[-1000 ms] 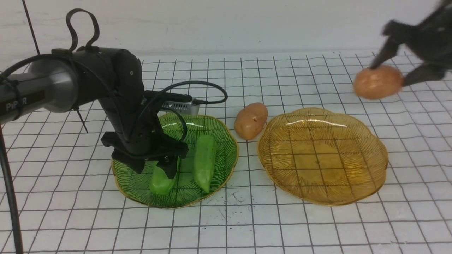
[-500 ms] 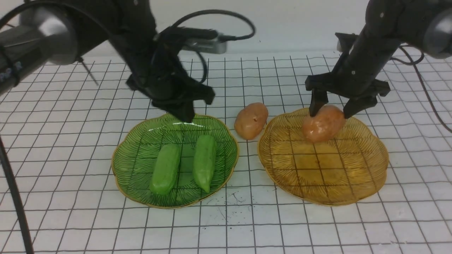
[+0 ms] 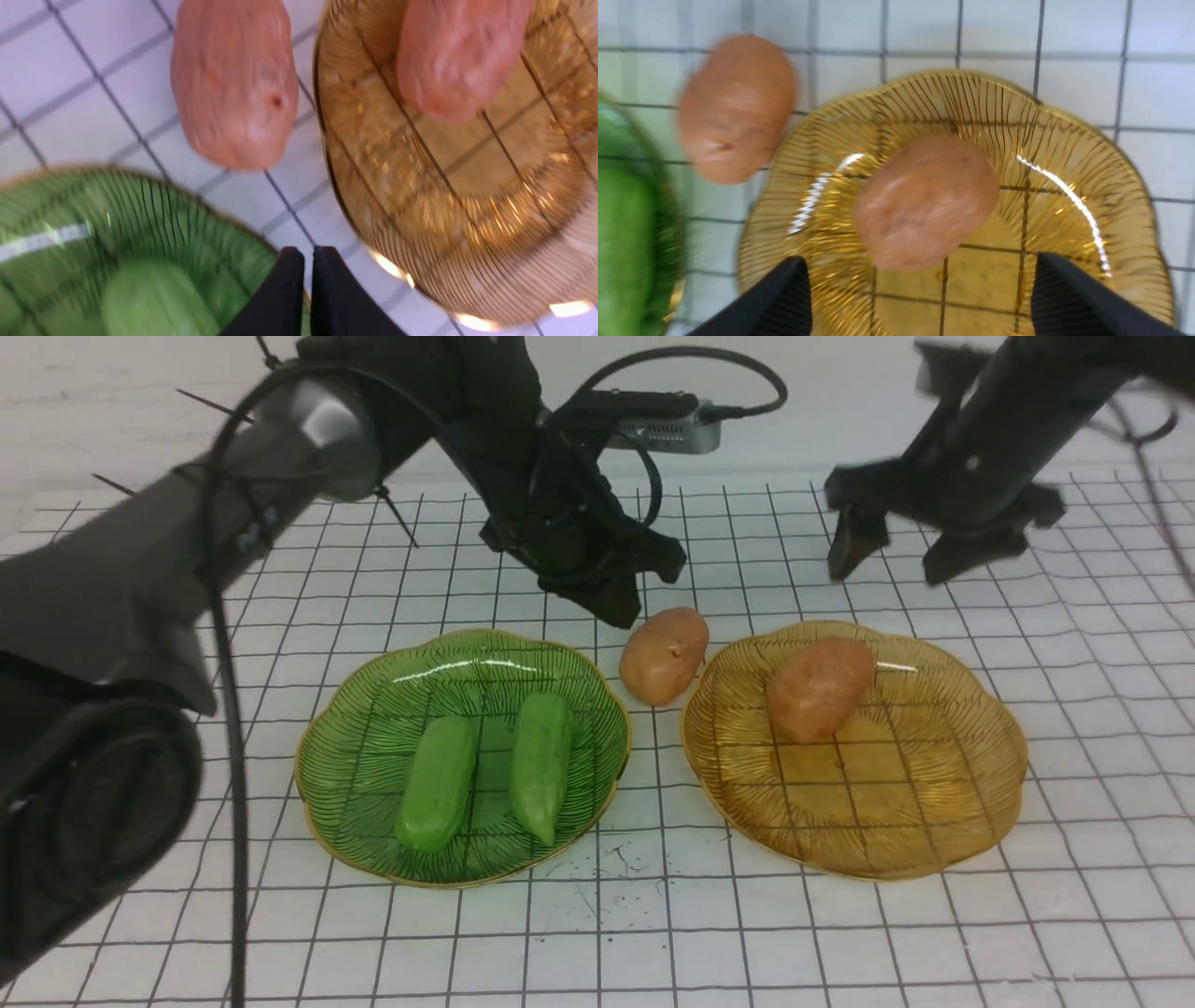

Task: Put different types of vegetables on the plate.
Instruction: 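Pick up the potato beside the plates and place it on a plate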

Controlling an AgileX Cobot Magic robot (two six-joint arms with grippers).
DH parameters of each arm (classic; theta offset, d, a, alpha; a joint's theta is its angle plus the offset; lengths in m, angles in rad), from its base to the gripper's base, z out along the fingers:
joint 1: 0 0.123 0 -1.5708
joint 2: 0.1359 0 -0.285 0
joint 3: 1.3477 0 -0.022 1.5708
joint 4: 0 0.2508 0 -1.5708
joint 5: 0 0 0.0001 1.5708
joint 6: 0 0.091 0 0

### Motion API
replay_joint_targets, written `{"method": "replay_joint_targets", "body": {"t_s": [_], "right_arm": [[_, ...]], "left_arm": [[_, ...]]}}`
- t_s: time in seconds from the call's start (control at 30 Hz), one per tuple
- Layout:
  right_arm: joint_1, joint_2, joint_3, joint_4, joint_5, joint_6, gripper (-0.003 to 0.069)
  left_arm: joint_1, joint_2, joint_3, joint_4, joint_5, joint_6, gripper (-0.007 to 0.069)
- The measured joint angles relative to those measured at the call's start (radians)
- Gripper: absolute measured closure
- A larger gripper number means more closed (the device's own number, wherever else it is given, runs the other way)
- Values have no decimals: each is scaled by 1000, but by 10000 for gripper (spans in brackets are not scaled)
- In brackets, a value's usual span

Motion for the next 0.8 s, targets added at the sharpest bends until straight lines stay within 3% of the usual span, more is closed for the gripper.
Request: {"method": "replay_joint_targets", "body": {"t_s": [0.13,0.4,0.6,0.8], "right_arm": [[0,-175,62,-64,1,-5,142],[0,-478,250,-108,20,-5,182],[0,-578,350,-91,23,-2,181],[0,-637,413,-85,27,-2,181]], "left_arm": [[0,66,-43,-19,-73,19,479],[-2,144,-50,-33,-196,78,83],[-14,170,-50,-52,-237,87,22],[-22,231,-50,-58,-313,61,60]]}}
